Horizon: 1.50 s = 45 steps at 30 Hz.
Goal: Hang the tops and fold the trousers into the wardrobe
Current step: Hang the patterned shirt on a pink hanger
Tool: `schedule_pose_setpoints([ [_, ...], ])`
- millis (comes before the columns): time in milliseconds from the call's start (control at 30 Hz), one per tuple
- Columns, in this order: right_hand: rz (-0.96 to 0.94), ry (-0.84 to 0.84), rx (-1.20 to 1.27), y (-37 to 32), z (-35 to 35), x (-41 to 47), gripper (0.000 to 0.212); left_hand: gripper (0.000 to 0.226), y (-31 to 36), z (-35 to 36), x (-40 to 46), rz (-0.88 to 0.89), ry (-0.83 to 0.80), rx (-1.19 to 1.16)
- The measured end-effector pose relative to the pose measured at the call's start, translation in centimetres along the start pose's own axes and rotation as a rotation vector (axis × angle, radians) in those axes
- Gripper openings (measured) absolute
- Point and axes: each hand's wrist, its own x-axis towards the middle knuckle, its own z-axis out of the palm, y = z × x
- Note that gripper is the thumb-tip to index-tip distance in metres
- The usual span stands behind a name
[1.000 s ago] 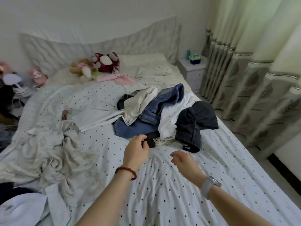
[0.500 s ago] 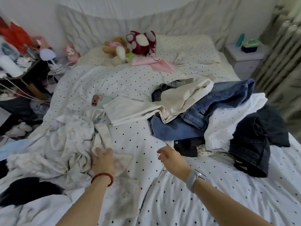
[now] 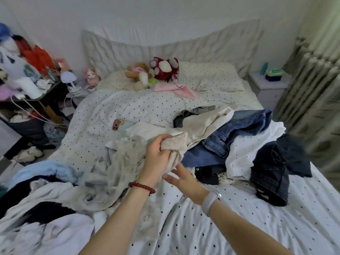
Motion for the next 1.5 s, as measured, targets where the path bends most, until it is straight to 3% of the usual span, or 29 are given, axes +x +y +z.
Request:
schedule_pose_setpoints([
  [67,-0.074,0.127,0.104,-3.3,-0.4,-1.8,0.022,0.04,3.7,0.5,-1.3,0.067,-0.037,-0.044],
  [100,-0.106,0.181,0.115,-5.1,-1.0,-3.0,0.014,0.041,5.4,0.6,-1.9,0.102,-0.045,-0.066],
  [267,-0.218,0.372,-0.094,-12.7,-6.0,-10.7,0.016,0.046,12.3,-0.2,-5.3,0.181,-0.125,-0.151],
  [367,-0.262,0.466,-0.089,-16.5,-8.7,-16.1,0.02,0.078,13.8,-0.1,-8.3,0.084,-0.345,-0.017],
  [467,-0.315,0.538,-0.092,-18.9,-10.7,-22.0,0.017,0.091,13.3,2.1,-11.6,0.026,-0.549,0.146],
  [600,-0.332,0.716,-0.099,-19.3,-13.1,-30.4,0.018,0.04,13.7,7.5,-15.7,0.17,-0.813,0.194],
  [667,-0.347,0.815,-0.102,-19.4,-14.3,-34.1,0.023,0.014,14.2,10.1,-17.7,0.219,-0.835,0.203],
  [833,-0.305,1.247,-0.229,-17.4,-17.7,-46.7,0.023,0.026,19.0,16.5,-25.2,0.225,-0.886,0.09],
  [967,-0.01,1.365,-0.303,-11.7,-19.6,-56.4,0.037,0.021,23.7,21.2,-30.5,0.307,-0.945,-0.051],
  [1100,0.214,1.569,-0.33,-6.6,-20.5,-67.6,0.033,0.015,26.7,26.1,-35.9,0.479,-1.03,0.046],
  [1200,0.501,1.484,-0.422,-5.2,-19.2,-75.6,0.04,0.02,27.2,29.3,-40.7,0.442,-1.135,-0.031],
  [1267,0.655,1.403,-0.562,-4.5,-18.3,-80.6,0.029,0.017,28.0,31.4,-45.1,0.443,-1.255,-0.092],
  [1300,0.603,1.389,-0.565,-4.3,-17.9,-82.6,0.021,0.016,28.7,32.2,-47.2,0.458,-1.32,-0.111],
  [1400,0.259,1.182,-0.317,-4.1,-16.3,-85.9,0.069,0.012,31.1,34.1,-53.2,0.545,-1.455,-0.169],
  [1433,0.192,1.112,-0.238,-3.9,-15.7,-85.8,0.076,0.012,31.8,34.6,-54.7,0.556,-1.465,-0.218],
  [1500,0.126,1.105,-0.221,-2.5,-14.9,-86.3,0.052,0.011,33.1,35.9,-57.9,0.545,-1.433,-0.299],
])
